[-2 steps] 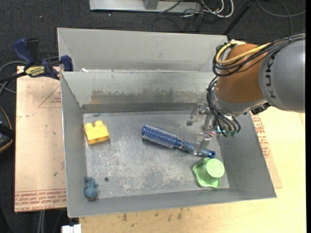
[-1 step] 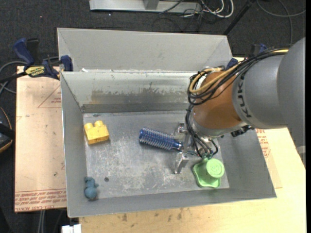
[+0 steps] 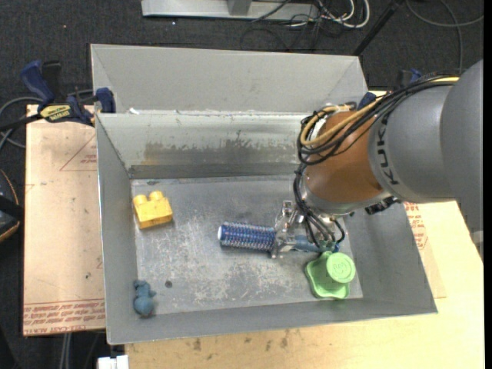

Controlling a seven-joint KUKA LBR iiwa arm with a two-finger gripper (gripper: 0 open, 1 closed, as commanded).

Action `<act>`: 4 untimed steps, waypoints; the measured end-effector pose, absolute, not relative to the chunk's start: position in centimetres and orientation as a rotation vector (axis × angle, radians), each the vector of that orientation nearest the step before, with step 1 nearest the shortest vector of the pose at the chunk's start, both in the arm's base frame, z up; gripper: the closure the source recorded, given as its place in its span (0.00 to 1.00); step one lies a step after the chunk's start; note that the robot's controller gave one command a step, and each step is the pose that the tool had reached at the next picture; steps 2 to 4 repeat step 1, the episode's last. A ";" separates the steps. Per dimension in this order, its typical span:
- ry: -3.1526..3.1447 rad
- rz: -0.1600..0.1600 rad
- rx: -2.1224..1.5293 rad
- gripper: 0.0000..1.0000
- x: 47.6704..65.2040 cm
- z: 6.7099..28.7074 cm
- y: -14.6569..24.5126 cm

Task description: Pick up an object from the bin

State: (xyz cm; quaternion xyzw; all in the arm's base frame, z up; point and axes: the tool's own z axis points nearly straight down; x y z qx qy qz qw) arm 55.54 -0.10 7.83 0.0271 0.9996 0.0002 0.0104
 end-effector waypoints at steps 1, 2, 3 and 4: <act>3.130 0.002 0.112 1.00 55.1 24.1 1.8; 3.130 0.002 0.112 1.00 55.1 24.1 1.8; 3.130 0.002 0.112 1.00 55.1 24.1 1.8; 3.130 0.002 0.112 1.00 55.1 24.1 1.8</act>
Offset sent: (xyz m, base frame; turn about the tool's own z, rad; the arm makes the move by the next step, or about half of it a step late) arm -0.0057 0.0185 0.1587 0.0199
